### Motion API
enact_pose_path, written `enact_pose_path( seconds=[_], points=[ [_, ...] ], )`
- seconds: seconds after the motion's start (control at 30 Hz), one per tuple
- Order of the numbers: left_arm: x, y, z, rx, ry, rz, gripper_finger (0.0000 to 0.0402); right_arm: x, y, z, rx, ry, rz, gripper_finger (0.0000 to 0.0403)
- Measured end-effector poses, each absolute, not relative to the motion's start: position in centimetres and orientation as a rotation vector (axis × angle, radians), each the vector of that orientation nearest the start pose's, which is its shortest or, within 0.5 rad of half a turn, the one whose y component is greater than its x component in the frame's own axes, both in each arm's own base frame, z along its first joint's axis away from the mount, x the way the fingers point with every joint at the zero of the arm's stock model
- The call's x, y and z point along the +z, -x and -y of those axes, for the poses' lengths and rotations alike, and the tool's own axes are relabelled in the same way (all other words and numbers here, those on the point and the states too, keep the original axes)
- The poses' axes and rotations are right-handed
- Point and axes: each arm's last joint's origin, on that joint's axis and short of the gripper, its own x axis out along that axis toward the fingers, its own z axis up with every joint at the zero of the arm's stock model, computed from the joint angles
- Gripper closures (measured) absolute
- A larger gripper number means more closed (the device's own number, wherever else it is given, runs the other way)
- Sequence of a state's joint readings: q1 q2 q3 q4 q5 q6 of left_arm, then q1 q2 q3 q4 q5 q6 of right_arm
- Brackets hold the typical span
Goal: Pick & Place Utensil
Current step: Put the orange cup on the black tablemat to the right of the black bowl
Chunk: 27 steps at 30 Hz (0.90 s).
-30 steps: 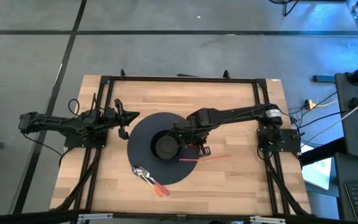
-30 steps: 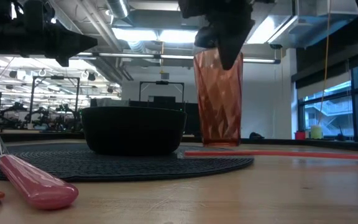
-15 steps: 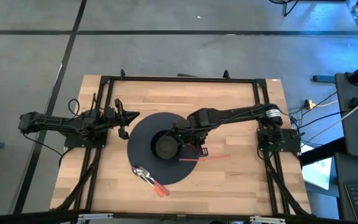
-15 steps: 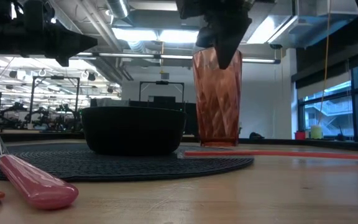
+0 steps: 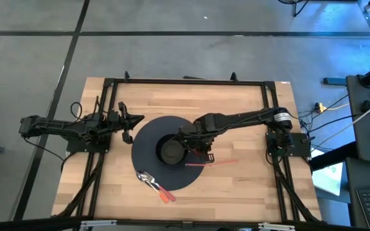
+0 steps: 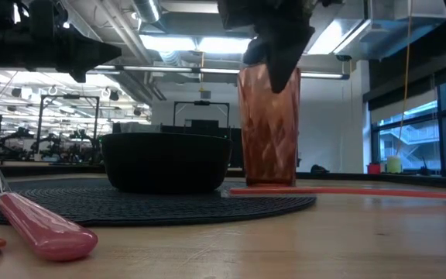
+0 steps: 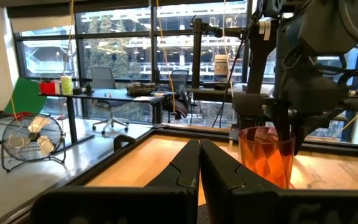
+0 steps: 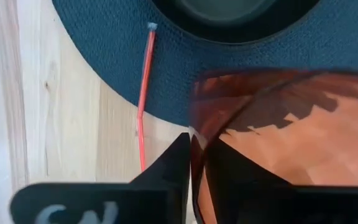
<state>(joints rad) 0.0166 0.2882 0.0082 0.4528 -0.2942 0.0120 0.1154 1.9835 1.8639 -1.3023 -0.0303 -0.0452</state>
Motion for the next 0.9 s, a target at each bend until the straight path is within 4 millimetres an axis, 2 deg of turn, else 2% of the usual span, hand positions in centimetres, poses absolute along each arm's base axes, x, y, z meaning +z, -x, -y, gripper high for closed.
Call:
enact_pose_path(
  seconds=[0.33,0.8,0.9],
  points=[
    [18.49,-11.28,-1.03,0.311,0.012,0.169,0.0393,27.71,-38.72,-4.58,0.163,0.11,-1.429,0.0345],
    [18.49,-11.28,-1.03,0.311,0.014,0.17,0.0393,27.74,-38.65,-4.56,0.141,0.091,-1.438,0.0274],
    [18.5,-11.28,-1.03,0.311,0.013,0.17,0.0393,28.46,-38.76,-4.57,0.141,0.089,-1.417,0.0266]
  ],
)
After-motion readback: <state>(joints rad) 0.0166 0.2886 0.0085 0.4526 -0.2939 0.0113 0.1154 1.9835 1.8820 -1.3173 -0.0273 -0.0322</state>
